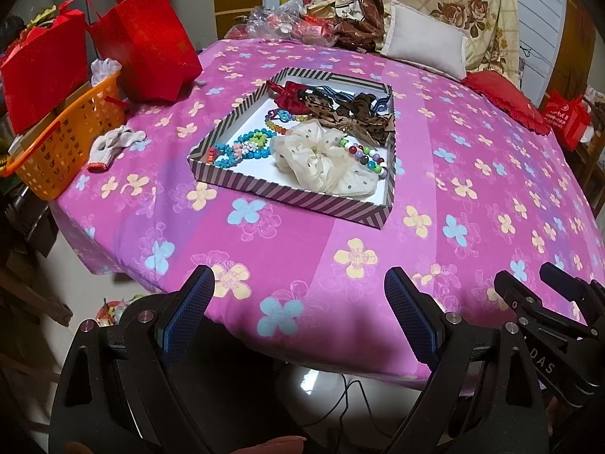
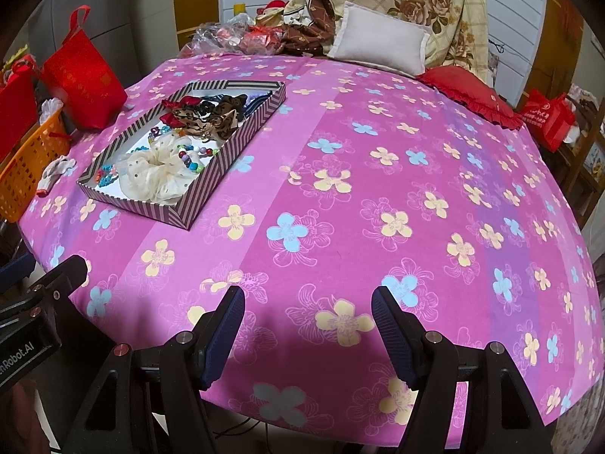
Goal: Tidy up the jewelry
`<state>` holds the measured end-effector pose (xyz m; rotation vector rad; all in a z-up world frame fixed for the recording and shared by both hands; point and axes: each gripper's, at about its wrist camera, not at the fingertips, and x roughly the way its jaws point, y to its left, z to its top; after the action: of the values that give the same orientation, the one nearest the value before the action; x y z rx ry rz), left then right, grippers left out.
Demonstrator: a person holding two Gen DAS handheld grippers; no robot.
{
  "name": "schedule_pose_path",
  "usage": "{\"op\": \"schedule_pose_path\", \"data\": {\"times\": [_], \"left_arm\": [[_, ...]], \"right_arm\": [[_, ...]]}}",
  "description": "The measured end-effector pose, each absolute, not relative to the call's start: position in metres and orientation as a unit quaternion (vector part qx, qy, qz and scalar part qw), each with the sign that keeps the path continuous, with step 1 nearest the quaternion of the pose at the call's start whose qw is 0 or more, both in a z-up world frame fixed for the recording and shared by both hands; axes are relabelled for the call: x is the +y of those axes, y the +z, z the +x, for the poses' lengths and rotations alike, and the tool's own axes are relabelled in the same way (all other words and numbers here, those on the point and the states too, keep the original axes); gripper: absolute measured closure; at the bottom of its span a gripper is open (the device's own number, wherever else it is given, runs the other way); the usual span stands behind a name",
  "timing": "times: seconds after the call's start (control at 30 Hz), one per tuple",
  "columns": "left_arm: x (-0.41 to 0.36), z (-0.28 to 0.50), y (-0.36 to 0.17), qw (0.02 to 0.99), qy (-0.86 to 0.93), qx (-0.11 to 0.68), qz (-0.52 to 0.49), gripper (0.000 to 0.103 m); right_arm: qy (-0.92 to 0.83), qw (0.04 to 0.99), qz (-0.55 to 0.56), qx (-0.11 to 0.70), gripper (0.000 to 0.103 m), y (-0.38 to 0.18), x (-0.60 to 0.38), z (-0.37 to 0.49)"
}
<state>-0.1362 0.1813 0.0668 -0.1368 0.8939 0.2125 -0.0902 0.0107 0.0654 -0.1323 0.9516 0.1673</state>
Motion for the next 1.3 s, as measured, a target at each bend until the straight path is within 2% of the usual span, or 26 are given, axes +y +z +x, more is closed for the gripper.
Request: {"op": "schedule_pose_path", "data": {"times": [1.3], "left_arm": [[0.1891, -0.1327, 0.0602, 0.886, 0.107, 0.445, -0.076, 0.012]], "right_arm": [[0.096, 0.884, -0.069, 0.451, 0.036, 0.0647, 0.0189, -0.0923]]}}
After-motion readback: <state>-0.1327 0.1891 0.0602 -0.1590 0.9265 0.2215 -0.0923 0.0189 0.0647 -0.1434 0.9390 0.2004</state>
